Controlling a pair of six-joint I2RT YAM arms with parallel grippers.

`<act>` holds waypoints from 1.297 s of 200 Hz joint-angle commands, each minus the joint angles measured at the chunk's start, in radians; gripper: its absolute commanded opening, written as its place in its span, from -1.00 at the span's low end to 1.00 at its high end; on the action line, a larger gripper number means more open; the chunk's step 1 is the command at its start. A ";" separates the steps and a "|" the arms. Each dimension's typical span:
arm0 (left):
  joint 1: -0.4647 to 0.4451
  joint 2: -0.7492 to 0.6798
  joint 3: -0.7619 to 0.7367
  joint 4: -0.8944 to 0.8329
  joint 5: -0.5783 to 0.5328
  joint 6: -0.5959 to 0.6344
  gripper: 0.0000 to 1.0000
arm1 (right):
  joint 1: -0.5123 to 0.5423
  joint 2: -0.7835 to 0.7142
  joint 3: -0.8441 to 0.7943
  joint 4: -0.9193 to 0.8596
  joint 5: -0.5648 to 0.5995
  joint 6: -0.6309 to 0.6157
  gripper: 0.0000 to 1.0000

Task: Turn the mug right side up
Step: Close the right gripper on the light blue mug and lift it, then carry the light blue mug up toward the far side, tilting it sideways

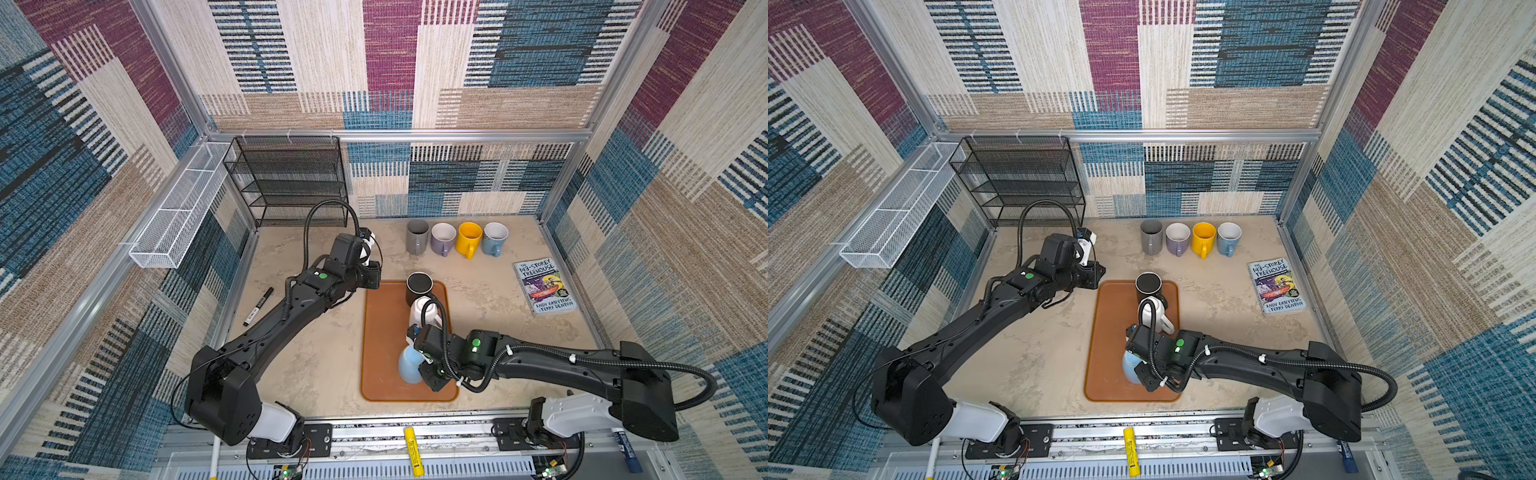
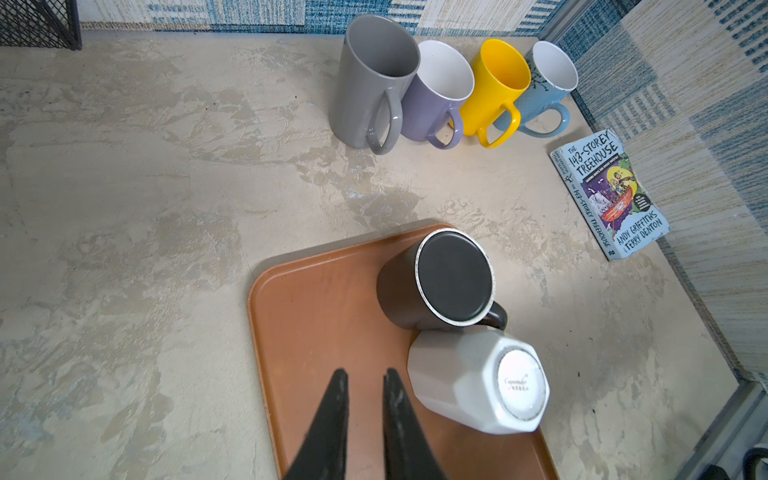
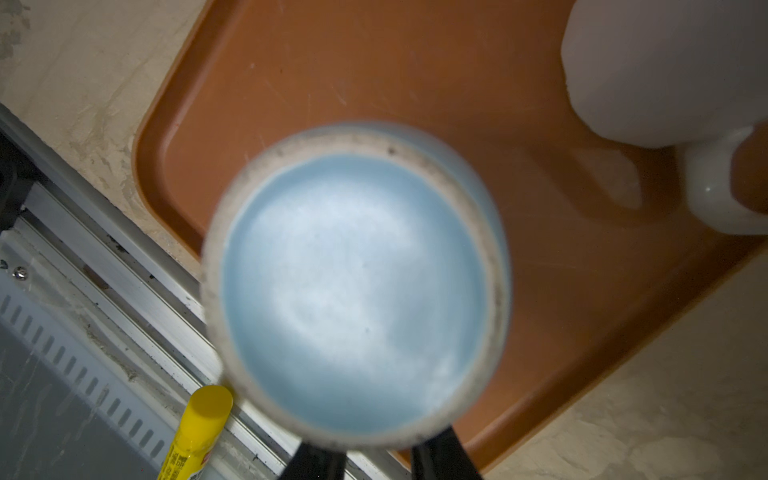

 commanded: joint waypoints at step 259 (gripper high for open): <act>0.019 -0.057 -0.059 0.028 0.015 0.010 -0.64 | 0.000 0.106 0.097 -0.026 0.119 -0.068 -0.73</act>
